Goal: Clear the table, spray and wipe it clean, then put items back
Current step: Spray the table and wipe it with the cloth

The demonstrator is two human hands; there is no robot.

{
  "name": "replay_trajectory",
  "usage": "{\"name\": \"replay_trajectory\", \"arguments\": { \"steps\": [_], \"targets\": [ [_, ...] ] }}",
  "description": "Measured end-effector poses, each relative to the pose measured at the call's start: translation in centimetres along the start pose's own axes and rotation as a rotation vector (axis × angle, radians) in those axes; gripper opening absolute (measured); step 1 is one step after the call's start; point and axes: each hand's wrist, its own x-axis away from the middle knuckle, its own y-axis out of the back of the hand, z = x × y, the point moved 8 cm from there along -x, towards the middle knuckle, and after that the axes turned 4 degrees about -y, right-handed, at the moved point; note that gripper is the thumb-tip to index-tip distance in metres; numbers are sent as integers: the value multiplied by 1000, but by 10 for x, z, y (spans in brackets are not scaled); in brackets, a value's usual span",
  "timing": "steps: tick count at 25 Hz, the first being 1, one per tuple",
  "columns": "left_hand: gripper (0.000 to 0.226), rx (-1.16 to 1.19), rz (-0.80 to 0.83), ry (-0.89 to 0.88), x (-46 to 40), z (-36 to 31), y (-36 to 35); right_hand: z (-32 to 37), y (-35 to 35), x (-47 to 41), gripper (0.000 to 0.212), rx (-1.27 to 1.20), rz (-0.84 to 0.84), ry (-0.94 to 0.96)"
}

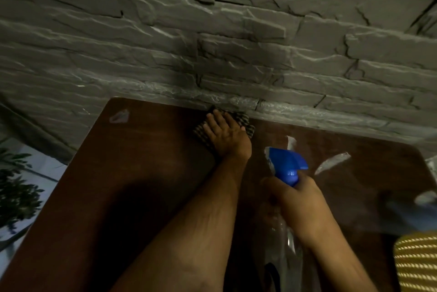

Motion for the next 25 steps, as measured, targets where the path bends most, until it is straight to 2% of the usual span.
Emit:
{"name": "replay_trajectory", "arguments": {
  "steps": [4, 6, 8, 11, 16, 22, 25],
  "targets": [
    [59, -110, 76, -648, 54, 16, -1, -2, -8, 12, 18, 32, 29, -45],
    [59, -176, 139, -775, 52, 62, 9, -4, -10, 15, 19, 24, 34, -86],
    [58, -208, 124, -661, 24, 123, 29, -5, -11, 16, 20, 20, 27, -100],
    [59, -198, 103, -346, -23, 203, 60, -6, -20, 14, 18, 54, 17, -63],
    [62, -99, 62, 55, -46, 250, 71, 2, -47, 14, 20, 50, 80, 2],
    [64, -34, -55, 196, 17, 251, 66, 14, -46, 29, 18, 22, 109, 127],
    [64, -33, -67, 181, 50, 242, 59, 10, -43, 40, 21, 34, 122, 145]
  ]
}}
